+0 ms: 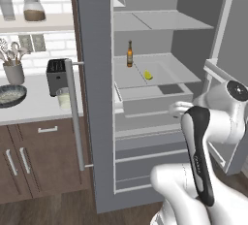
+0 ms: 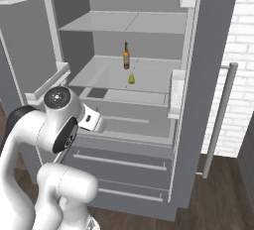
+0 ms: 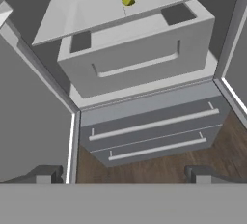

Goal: Grab a lemon wedge from the fridge and one ice cube from the ice bowl, and put them in the glass of lemonade.

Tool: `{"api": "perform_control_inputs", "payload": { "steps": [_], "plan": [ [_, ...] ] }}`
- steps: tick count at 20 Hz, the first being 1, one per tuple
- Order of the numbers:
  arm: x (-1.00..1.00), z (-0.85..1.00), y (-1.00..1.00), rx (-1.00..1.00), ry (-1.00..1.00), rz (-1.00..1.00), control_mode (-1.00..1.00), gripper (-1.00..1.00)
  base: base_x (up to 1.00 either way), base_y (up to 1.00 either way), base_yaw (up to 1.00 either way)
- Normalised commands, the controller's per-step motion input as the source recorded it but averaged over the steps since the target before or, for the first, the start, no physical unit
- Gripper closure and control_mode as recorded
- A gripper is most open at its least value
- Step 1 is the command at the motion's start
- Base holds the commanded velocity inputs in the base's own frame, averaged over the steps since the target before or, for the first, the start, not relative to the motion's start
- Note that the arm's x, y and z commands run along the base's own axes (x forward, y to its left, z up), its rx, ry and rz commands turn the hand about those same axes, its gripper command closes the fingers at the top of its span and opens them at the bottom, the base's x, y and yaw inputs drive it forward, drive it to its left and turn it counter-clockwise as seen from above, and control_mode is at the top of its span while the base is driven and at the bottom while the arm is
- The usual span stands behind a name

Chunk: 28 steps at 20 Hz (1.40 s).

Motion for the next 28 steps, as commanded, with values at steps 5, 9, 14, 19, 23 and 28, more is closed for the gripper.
{"api": "perform_control_inputs", "payload": {
  "steps": [5,9,14,19,23,28],
  "plan": [
    [0.03,0.00,0.02,0.00,0.00,-0.01,-1.00,-1.00,0.00,0.00,0.00],
    [0.00,0.00,0.00,0.00,0.00,0.00,-1.00,-1.00,0.00,0.00,0.00],
    [0.00,0.00,0.00,0.00,0.00,0.00,-1.00,-1.00,0.00,0.00,0.00],
    [0.00,0.00,-0.01,0.00,0.00,0.00,1.00,-1.00,-0.01,-0.02,0.00],
    [0.00,0.00,0.00,0.00,0.00,0.00,1.00,-1.00,-0.01,-0.28,0.00],
    [0.00,0.00,0.00,0.00,0.00,0.00,1.00,-1.00,0.00,-0.46,0.00]
  ]
}}
